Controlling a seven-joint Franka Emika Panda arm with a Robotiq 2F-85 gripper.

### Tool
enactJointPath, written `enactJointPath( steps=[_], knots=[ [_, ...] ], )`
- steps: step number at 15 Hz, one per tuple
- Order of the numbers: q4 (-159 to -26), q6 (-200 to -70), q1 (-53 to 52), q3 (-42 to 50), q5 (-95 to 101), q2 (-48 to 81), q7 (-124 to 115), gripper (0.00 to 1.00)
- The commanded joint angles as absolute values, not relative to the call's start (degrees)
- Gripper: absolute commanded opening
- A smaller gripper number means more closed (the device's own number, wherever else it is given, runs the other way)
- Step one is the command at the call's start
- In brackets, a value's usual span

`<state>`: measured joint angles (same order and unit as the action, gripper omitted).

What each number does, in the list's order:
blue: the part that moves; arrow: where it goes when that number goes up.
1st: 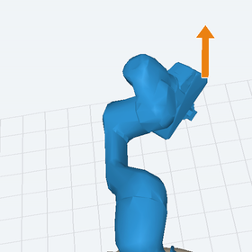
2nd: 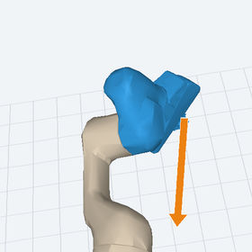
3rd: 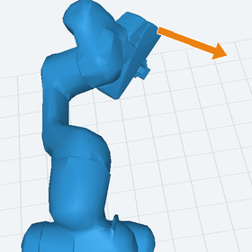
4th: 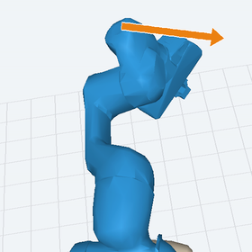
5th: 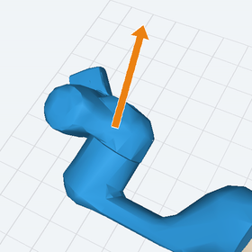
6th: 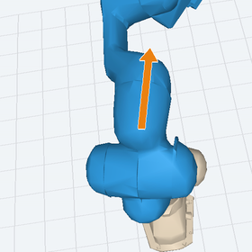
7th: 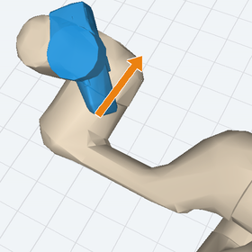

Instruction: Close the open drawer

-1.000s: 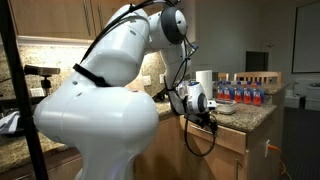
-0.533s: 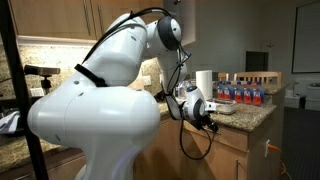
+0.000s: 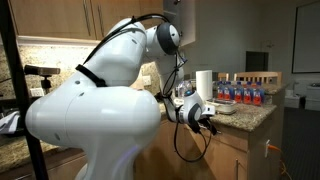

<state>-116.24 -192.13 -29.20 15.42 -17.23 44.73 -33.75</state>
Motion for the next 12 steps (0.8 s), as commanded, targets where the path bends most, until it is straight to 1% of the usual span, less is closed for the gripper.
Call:
enactJointPath(
  steps=[1, 9, 10, 12],
  knots=[
    [-120.91, -192.83, -29.43, 13.30, -21.86, 41.46, -29.63, 1.00],
    [-128.63, -198.37, -29.42, 8.37, -25.96, 34.76, -26.93, 1.00],
    [-129.70, -198.25, -29.41, 7.81, -26.86, 33.55, -26.39, 1.00],
    [-132.56, -194.56, -31.63, 9.48, -25.77, 30.72, -29.81, 1.00]
  ],
)
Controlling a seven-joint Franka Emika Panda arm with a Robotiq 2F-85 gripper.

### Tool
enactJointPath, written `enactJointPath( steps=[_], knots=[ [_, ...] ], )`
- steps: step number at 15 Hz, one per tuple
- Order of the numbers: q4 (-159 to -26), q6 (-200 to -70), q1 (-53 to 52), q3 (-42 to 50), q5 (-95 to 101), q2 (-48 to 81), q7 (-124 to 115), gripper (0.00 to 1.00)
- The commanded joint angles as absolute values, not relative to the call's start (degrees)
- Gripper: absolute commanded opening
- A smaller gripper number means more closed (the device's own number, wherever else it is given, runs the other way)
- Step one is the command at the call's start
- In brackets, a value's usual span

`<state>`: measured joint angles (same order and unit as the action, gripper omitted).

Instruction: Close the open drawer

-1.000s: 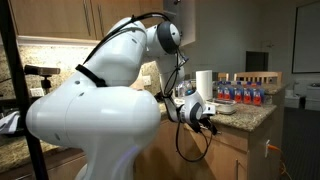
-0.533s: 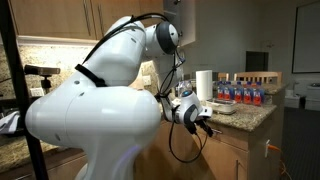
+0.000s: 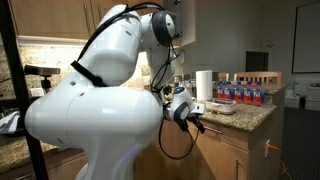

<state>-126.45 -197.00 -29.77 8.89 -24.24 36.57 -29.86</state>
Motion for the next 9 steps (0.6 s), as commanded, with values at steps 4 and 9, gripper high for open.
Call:
enactJointPath(
  steps=[4, 9],
  knots=[
    [-137.13, -183.27, -36.24, 12.98, -27.91, 24.84, -30.54, 1.00],
    [-139.28, -159.54, -49.46, 28.67, -19.69, 17.93, -36.91, 1.00]
  ],
)
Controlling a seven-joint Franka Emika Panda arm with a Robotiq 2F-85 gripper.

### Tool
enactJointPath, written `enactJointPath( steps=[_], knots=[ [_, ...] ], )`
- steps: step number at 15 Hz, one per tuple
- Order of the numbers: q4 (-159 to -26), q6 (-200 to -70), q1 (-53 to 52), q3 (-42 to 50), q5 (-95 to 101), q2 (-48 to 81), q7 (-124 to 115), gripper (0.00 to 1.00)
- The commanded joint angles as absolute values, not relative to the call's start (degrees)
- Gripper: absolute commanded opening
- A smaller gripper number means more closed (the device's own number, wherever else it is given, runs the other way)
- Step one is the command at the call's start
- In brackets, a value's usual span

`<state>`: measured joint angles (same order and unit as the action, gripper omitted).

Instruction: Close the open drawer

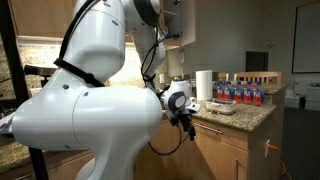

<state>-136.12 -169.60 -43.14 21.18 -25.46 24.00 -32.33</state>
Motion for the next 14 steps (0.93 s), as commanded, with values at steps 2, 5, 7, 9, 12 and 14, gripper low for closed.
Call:
enactJointPath(
  steps=[2, 5, 7, 9, 12, 14],
  knots=[
    [-139.01, -152.38, -52.63, 32.49, -14.08, 14.72, -38.57, 1.00],
    [-138.81, -143.91, -56.59, 36.62, -4.76, 10.09, -40.37, 1.00],
    [-138.81, -138.74, -58.48, 38.05, 0.96, 7.28, -41.82, 1.00],
    [-138.92, -133.78, -48.34, 27.35, 9.55, 2.93, -45.25, 1.00],
    [-139.71, -127.11, -38.22, 15.77, 13.36, -1.77, -44.61, 1.00],
    [-140.18, -123.72, -31.94, 8.75, 12.87, -4.32, -42.71, 1.00]
  ],
)
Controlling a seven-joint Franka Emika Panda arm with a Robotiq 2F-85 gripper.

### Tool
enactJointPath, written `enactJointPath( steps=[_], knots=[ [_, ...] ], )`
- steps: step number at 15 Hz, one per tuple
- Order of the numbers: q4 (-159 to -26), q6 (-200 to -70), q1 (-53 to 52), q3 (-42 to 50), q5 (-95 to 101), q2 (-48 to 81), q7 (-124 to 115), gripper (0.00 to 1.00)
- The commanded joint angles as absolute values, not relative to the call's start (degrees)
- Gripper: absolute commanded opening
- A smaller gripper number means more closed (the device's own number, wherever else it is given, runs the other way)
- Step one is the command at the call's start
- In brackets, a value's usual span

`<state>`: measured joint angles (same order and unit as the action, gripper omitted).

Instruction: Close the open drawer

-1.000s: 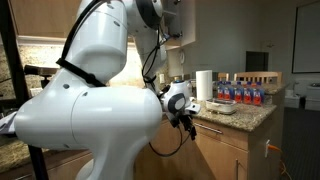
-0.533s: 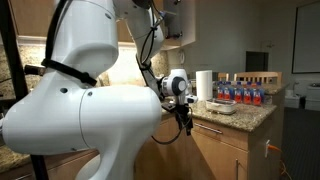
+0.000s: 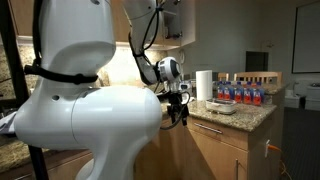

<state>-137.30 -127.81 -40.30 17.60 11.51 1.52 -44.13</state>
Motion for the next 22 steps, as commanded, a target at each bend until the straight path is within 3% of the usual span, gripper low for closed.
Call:
enactJointPath(
  steps=[1, 7, 18, 22],
  knots=[
    [-140.56, -122.88, -29.06, 5.70, 12.19, -5.36, -41.90, 1.00],
    [-139.94, -115.23, -17.72, -5.31, 8.56, -9.67, -33.89, 1.00],
    [-136.51, -101.96, -10.41, -5.87, 3.23, -19.05, -10.97, 1.00],
    [-136.04, -102.98, -9.55, -7.13, 4.17, -18.35, -12.89, 1.00]
  ],
)
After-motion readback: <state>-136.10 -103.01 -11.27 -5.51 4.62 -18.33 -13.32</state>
